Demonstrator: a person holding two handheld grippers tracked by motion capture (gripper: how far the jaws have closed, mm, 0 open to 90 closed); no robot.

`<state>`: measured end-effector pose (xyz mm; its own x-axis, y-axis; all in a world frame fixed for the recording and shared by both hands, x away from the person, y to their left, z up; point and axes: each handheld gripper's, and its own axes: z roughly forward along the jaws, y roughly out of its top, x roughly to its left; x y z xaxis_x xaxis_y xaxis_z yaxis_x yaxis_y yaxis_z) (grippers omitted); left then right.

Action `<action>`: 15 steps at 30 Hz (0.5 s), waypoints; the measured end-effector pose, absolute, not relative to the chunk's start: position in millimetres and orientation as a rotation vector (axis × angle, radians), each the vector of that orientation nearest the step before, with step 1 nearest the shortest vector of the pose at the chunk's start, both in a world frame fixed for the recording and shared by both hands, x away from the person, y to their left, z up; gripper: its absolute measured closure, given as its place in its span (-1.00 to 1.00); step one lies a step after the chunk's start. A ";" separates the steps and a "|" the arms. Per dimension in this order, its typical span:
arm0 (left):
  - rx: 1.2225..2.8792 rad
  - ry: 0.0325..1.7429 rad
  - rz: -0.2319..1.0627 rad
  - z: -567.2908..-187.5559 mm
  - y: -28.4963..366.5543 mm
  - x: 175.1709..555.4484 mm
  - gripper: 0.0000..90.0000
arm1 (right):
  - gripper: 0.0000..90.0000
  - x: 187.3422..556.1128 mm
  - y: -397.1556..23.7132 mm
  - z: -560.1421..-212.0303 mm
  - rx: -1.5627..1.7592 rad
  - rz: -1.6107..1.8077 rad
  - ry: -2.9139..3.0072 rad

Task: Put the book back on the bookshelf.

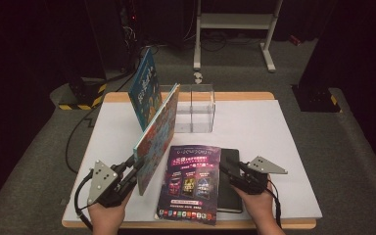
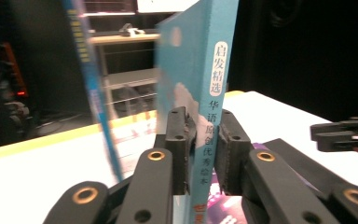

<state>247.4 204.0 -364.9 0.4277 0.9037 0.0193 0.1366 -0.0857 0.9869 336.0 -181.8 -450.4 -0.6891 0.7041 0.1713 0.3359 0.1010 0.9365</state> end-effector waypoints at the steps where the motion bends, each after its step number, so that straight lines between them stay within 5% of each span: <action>1: 1.534 0.957 0.842 -365.2 206.0 247.5 0.75 | 0.28 336.2 -181.8 -450.5 1.025 1.616 2.065; 15: 1.552 0.959 0.857 -377.4 228.6 240.6 0.79 | 0.28 338.1 -182.1 -453.4 1.038 1.598 2.067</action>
<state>240.6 228.6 -377.4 0.4178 0.9077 0.0388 0.1401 -0.1065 0.9844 338.1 -182.1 -453.4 -0.6809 0.7124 0.1697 0.3439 0.1064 0.9330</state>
